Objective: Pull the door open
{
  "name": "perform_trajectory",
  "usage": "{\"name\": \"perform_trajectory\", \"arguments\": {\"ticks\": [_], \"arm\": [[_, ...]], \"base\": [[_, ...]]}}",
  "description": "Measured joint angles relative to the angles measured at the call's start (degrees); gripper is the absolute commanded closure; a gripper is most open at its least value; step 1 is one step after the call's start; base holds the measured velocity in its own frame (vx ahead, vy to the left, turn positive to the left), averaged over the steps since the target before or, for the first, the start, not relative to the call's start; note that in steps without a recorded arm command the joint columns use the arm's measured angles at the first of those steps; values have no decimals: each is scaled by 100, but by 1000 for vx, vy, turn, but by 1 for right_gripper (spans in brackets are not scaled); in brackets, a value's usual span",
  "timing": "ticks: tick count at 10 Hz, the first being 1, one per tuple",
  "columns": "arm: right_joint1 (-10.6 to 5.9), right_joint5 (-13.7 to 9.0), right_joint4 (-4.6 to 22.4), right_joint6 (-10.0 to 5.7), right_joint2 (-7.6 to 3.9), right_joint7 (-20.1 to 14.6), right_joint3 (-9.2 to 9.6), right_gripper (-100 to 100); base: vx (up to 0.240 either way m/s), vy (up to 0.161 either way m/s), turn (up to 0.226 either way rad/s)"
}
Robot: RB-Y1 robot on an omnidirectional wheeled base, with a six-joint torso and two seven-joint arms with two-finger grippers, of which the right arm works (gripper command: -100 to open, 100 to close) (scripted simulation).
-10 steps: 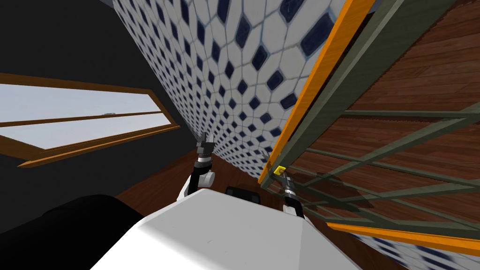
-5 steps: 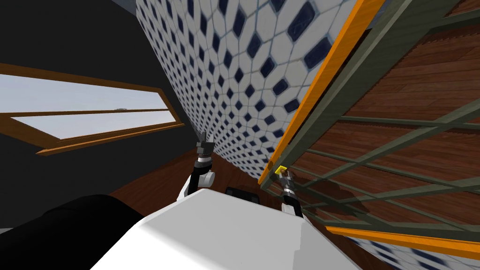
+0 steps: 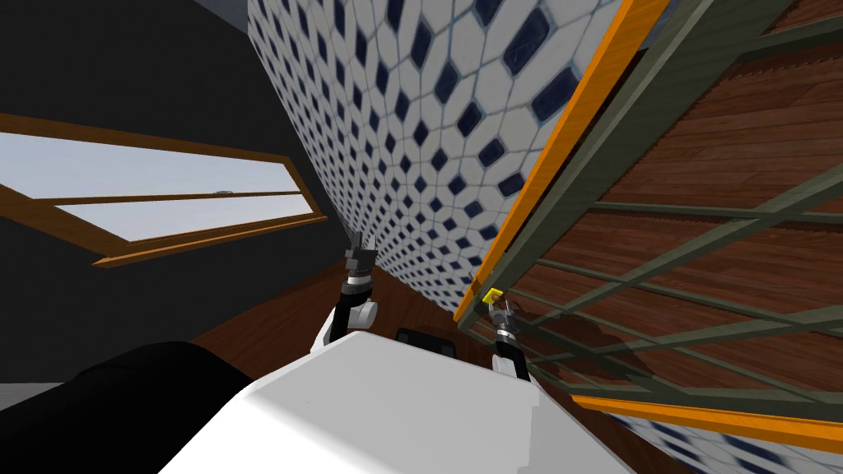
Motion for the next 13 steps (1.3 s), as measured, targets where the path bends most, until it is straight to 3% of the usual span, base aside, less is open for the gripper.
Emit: {"name": "perform_trajectory", "arguments": {"ticks": [13], "arm": [[-99, -778, -129, 152, 161, -1845, 301, -100]], "base": [[-54, -9, 31]]}}
